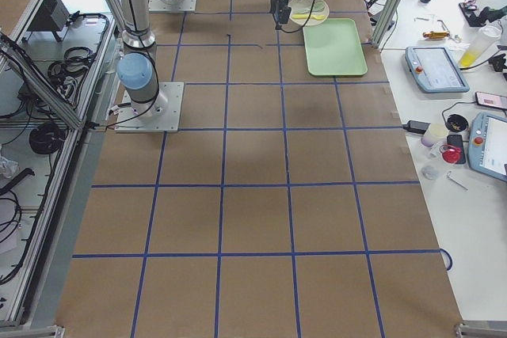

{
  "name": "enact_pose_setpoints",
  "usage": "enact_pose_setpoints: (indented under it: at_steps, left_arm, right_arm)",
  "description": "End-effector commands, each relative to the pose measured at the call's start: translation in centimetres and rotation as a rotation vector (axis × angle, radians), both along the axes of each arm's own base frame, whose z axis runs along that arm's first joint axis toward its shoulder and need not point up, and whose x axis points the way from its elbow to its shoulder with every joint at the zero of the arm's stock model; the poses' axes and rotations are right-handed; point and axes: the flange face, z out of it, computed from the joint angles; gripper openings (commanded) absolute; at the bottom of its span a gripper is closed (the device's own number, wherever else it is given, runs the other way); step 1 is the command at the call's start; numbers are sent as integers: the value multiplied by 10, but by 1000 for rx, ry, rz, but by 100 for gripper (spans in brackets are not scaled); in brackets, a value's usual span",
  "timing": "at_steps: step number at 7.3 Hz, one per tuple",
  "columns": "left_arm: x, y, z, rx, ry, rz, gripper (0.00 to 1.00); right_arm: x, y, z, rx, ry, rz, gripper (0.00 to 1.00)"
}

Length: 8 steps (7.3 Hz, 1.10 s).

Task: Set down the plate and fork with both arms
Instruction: 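Carry the plate with the left gripper onto the green tray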

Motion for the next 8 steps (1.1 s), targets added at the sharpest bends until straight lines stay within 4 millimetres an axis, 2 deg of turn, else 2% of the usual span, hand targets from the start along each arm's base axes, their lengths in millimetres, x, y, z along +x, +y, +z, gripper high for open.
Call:
enact_pose_setpoints:
  at_steps: [1, 3, 4, 6, 8]
  left_arm:
    - [-29, -32, -15, 9, -4, 40, 0]
    - [-53, -55, -24, 1, 17, 52, 0]
    - [-66, -60, -32, 2, 28, 40, 0]
    - [-77, -70, -51, -4, 30, 1, 0]
    - [-93, -68, -62, 3, 28, -22, 0]
  right_arm:
    - [2, 1, 0, 1, -1, 0, 100]
    - [2, 1, -1, 3, -1, -2, 100]
    - [2, 1, -1, 3, -1, -2, 100]
    - [4, 1, 0, 2, -16, -5, 100]
    - [2, 4, -12, 17, -2, -3, 100]
